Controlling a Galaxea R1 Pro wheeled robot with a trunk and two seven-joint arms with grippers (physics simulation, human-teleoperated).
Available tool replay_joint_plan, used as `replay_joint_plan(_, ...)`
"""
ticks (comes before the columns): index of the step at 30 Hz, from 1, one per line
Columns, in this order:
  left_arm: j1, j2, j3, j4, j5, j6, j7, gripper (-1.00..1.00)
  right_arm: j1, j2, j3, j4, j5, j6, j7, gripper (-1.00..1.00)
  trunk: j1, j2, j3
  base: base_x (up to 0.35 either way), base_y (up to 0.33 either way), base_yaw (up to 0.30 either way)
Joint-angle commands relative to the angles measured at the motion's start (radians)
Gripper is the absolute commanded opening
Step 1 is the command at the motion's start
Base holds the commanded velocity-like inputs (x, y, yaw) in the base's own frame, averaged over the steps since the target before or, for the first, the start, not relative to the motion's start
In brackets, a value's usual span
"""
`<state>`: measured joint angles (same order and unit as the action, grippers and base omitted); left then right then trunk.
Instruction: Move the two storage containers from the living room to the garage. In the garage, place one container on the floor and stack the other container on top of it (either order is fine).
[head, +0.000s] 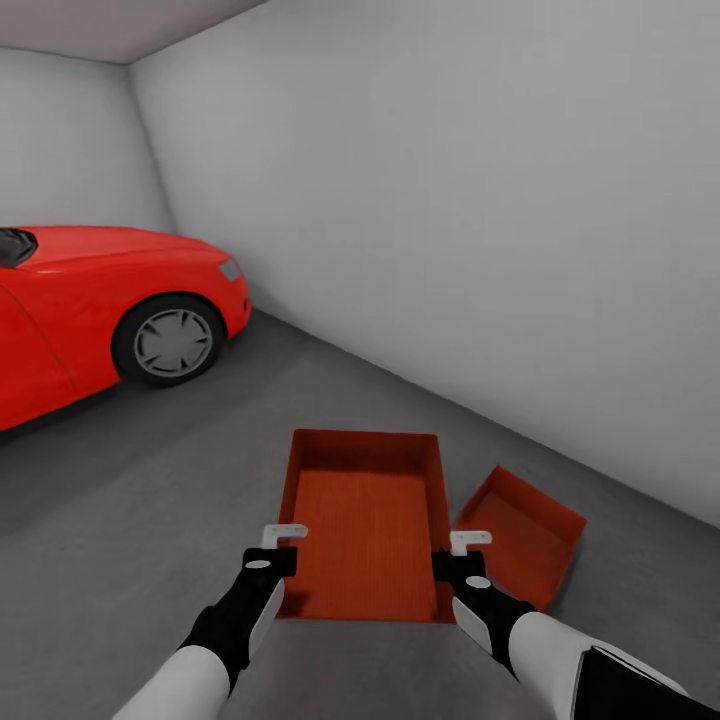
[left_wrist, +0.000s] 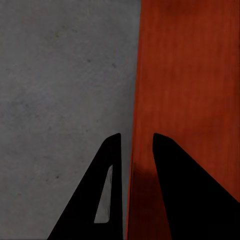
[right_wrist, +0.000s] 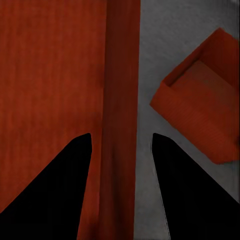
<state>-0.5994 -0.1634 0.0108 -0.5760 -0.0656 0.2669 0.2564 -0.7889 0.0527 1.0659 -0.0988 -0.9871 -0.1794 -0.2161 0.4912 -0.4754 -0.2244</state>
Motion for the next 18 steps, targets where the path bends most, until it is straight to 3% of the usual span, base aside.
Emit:
replay_joint_plan(1,0.000,0.001,0.001,-0.004,-0.017,0.009,0.006,-1.00,-0.001,-0.001,0.000,0.010,-0.013,-0.005,-0.003,-1.00,0.001,-0.002,-0.002,0.322,0.000,-0.286)
replay_joint_plan(18,0.000,0.001,0.001,0.001,-0.017,0.009,0.006,-1.00,-0.001,-0.001,0.000,0.010,-0.013,-0.005,-0.003,-1.00,0.001,-0.002,-0.002,0.322,0.000,-0.286)
